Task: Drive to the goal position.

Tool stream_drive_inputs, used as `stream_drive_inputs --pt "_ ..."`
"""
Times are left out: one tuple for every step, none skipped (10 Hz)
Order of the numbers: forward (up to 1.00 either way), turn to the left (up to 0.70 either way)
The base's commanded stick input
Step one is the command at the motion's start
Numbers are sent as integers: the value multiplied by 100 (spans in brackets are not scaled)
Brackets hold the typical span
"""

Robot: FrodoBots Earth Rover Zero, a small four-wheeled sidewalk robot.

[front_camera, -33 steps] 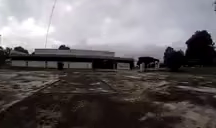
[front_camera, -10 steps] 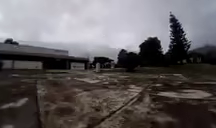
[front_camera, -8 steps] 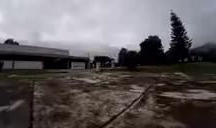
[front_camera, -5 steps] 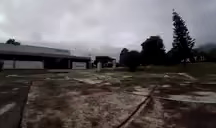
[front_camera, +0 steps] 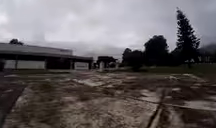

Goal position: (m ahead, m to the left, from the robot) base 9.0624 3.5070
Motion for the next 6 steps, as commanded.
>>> stream_drive_inputs --pt "70 0" --pt "70 0" --pt "70 0" --pt "70 0" --pt "70 0" --pt "70 0"
